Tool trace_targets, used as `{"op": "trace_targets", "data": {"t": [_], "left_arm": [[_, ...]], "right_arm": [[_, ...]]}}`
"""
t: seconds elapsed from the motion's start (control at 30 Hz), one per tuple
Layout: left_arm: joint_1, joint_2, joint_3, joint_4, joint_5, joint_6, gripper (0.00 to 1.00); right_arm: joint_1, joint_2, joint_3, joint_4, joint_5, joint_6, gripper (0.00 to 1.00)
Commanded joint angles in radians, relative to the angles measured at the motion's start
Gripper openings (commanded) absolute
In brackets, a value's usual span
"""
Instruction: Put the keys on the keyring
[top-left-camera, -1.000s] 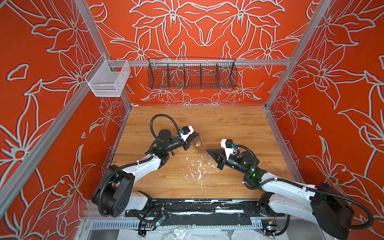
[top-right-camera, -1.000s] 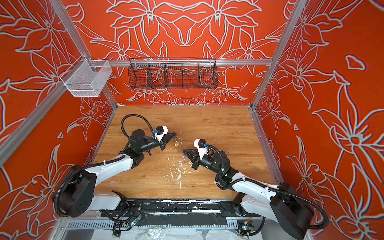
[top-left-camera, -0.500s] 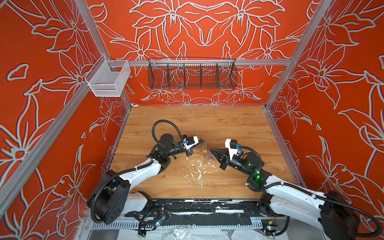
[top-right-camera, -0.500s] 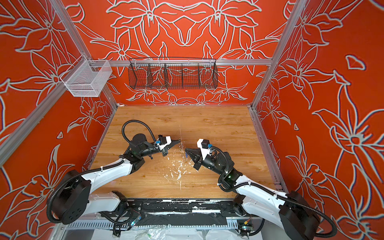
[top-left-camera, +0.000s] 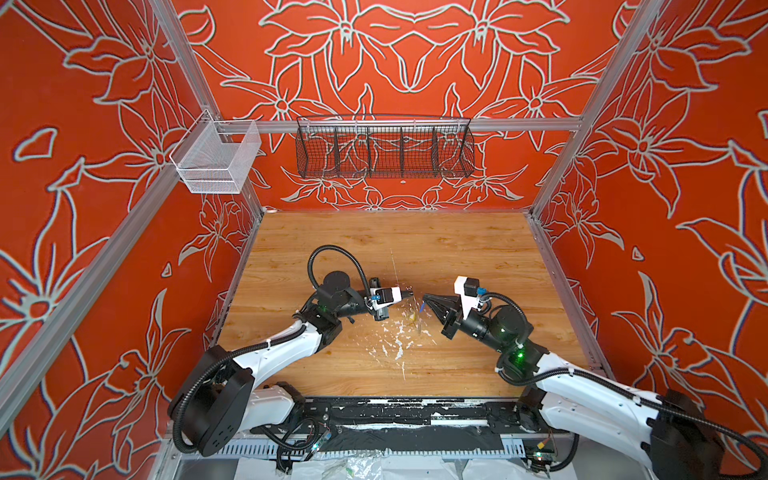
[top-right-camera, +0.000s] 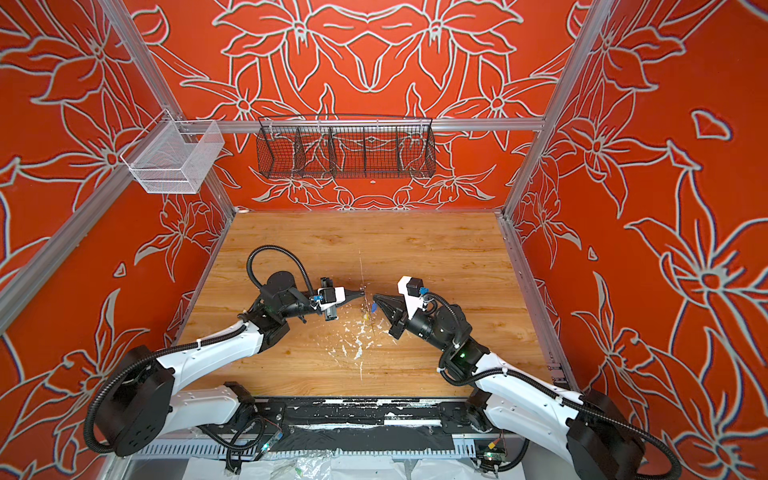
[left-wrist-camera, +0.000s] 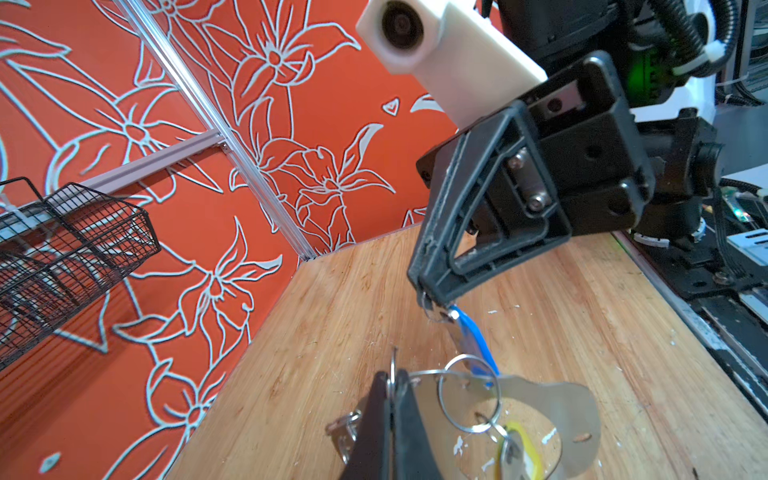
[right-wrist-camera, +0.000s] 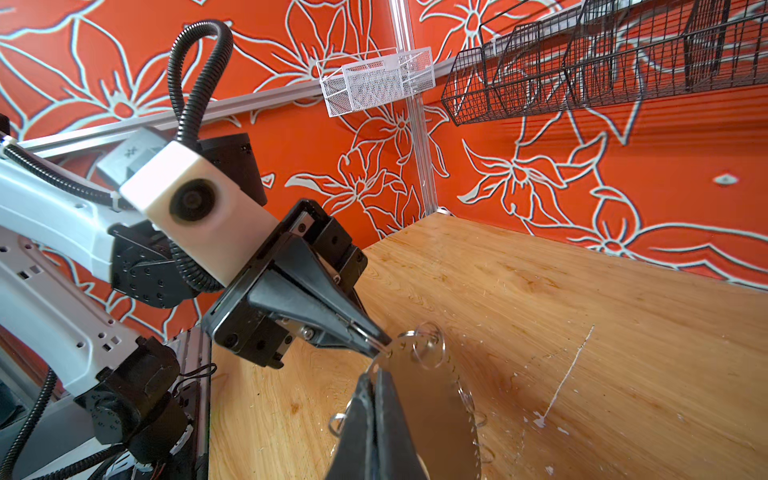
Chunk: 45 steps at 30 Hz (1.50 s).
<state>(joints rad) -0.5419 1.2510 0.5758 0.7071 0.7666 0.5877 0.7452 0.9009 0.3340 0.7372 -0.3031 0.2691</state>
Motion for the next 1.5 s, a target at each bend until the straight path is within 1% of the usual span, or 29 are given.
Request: {"op": "trace_targets", "data": {"t": [0.0,0.13,0.43,0.53,1.17,1.47], "left_arm": [[-0.007,-0.011,0.032,-0.004,0.024,0.031,0.00],[-0.009,-0.001,0.041,-0.012,0.014,0.023,0.00],[-0.009,0.028,0.064,-0.023,0.005,0.014,0.00],[-0.011,0.031,0.067,-0.024,0.003,0.014,0.00],[-0.015,0.024,0.067,-0.038,0.002,0.026,0.00],[-0.016,0.024,0.070,-0.042,0.002,0.027,0.00]], "right_arm": [[0.000,-0.012,0.062,-0.059,0.045,0.000,0.00],[0.019,-0.010,0.083,-0.099,0.094,-0.002,0.00],[0.065,0.035,0.102,-0.076,0.064,-0.029,0.00],[0.069,0.044,0.103,-0.065,0.057,-0.031,0.00],[0.074,0.057,0.106,-0.051,0.131,-0.010,0.00],[0.073,0.056,0.101,-0.035,0.125,-0.005,0.00]]}}
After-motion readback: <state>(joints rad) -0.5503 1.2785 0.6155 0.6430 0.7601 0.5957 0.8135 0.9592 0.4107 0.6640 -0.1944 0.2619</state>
